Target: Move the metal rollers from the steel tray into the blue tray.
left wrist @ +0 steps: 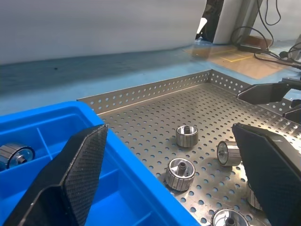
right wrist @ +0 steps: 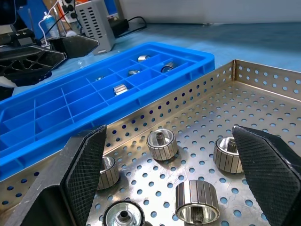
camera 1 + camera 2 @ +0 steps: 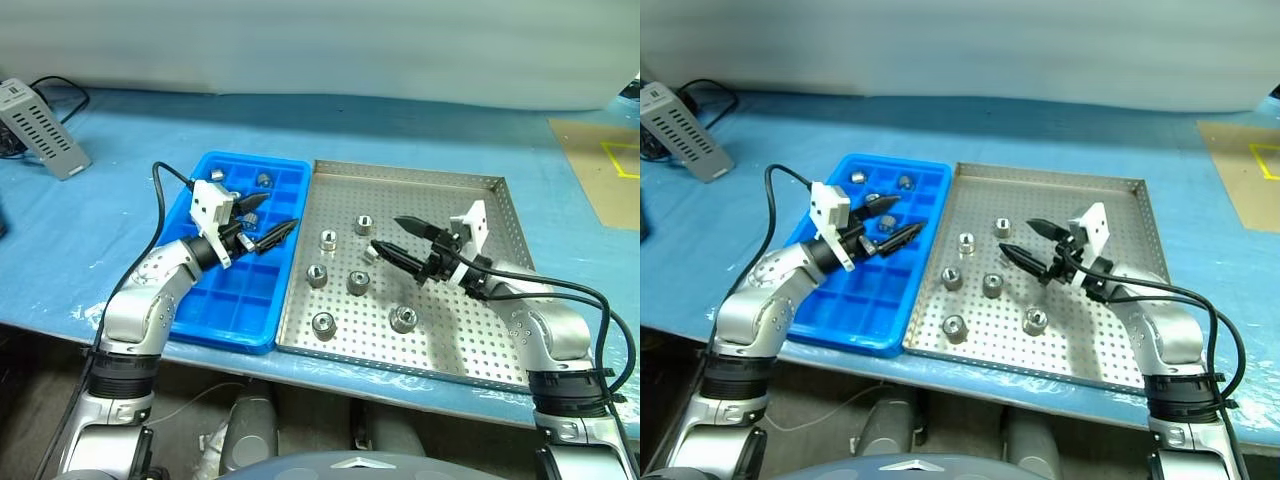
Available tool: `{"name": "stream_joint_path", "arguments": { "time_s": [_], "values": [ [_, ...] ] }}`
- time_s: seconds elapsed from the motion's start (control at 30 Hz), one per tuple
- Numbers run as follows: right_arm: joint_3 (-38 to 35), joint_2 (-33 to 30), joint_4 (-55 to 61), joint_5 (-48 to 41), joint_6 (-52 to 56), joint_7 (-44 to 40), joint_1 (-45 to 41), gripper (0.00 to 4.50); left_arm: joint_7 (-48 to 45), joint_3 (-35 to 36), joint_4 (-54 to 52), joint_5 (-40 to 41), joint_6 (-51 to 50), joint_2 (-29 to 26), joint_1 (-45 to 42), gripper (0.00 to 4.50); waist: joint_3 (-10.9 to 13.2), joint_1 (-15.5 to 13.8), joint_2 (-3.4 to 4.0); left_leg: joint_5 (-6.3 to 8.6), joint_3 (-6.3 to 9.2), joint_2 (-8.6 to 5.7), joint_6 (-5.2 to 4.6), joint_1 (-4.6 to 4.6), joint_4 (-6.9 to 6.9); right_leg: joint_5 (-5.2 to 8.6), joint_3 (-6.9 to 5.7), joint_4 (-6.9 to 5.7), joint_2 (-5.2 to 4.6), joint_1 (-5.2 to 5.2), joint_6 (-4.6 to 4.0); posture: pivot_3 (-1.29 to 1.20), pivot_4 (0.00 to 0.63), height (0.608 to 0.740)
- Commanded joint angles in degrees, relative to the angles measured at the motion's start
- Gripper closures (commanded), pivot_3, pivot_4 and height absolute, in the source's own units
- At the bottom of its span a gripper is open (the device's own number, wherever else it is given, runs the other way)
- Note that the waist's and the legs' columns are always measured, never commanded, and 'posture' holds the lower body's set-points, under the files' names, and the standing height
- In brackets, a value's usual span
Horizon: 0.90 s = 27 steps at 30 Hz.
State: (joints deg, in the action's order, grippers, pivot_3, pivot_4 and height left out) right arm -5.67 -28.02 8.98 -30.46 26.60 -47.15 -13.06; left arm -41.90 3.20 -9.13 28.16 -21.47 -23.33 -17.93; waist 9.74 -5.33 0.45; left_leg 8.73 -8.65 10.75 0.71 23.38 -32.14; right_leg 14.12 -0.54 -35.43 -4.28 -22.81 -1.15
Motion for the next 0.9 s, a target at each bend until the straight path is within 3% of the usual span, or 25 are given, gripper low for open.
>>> {"name": "stream_joint_path", "arguments": {
  "time_s": [0.03,0.9],
  "values": [
    [0.5,0.3,0.0,0.3,-1.6,-0.5,-0.9,0.02,-0.7,1.4,-1.8,0.3,1.5,-0.9,0.5,0.00,0.0,0.0,0.00,0.00,0.00,0.00,0.00,0.00,0.00,0.00,0.00,0.00,0.00,0.00,0.00,0.00,0.150,0.740],
    [-0.5,-1.1,3.0,-1.1,-1.0,0.3,1.0,0.02,-1.8,0.9,-0.6,0.3,2.3,0.3,0.0,0.00,0.0,0.2,0.00,0.00,0.00,0.00,-0.01,-0.01,-0.01,0.00,0.01,0.00,0.00,0.00,0.00,-0.05,0.150,0.740]
  ]
}}
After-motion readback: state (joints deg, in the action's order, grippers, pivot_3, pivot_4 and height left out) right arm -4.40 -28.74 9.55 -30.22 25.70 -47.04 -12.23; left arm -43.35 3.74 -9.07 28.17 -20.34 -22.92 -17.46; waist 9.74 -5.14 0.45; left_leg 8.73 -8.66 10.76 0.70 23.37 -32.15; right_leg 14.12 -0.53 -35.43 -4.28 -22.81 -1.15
